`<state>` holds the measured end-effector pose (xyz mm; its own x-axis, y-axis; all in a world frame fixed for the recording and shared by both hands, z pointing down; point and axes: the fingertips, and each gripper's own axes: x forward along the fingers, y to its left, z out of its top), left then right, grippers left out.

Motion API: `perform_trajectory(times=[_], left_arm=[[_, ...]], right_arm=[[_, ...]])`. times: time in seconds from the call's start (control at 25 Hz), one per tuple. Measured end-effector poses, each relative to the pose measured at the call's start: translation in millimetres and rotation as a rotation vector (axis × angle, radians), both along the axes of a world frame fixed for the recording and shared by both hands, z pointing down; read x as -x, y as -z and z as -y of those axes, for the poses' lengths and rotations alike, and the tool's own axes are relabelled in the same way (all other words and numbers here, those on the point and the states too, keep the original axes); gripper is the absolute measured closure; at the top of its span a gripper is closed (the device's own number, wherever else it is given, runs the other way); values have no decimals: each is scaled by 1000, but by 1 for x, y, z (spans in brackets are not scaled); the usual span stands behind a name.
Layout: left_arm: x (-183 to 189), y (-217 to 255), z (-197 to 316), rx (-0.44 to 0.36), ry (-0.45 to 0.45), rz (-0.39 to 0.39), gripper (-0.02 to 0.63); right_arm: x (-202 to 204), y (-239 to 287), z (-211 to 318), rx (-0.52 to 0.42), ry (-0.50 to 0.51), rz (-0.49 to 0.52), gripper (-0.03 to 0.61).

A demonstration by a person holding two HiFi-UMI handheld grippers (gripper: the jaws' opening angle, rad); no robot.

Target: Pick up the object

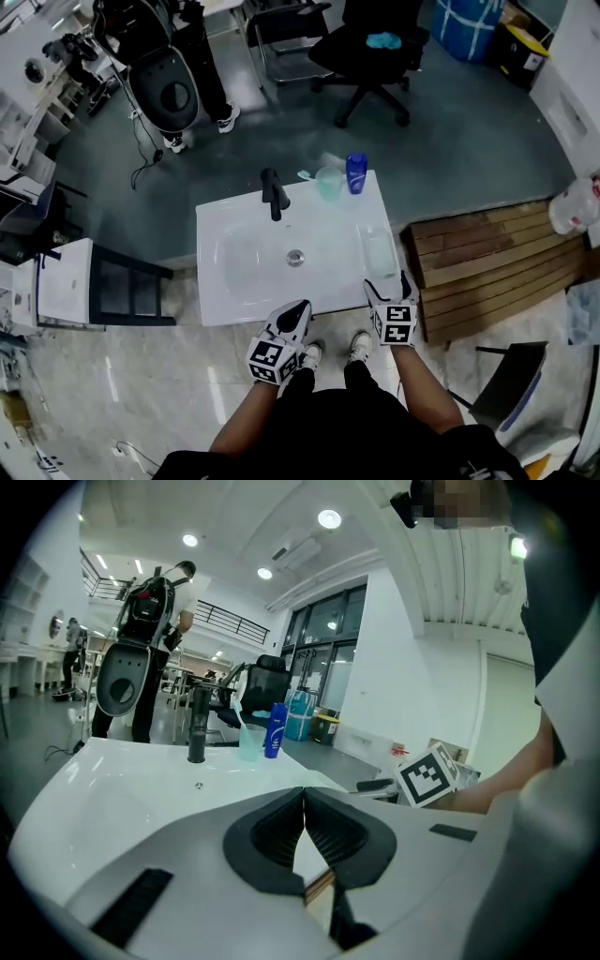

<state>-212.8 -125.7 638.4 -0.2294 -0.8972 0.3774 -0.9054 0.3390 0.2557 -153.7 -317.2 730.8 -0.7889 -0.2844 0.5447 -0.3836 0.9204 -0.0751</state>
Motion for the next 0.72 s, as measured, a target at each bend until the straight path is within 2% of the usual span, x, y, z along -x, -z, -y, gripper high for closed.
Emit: perform_trajectory(times=[0.4,0.72], left_arm=[[7,2,-5,4,22,7,594],[5,6,6,-3,3,9,592]], right_arm=[[28,-32,21,26,55,-124,161],[32,-46,27,54,72,-160,163]])
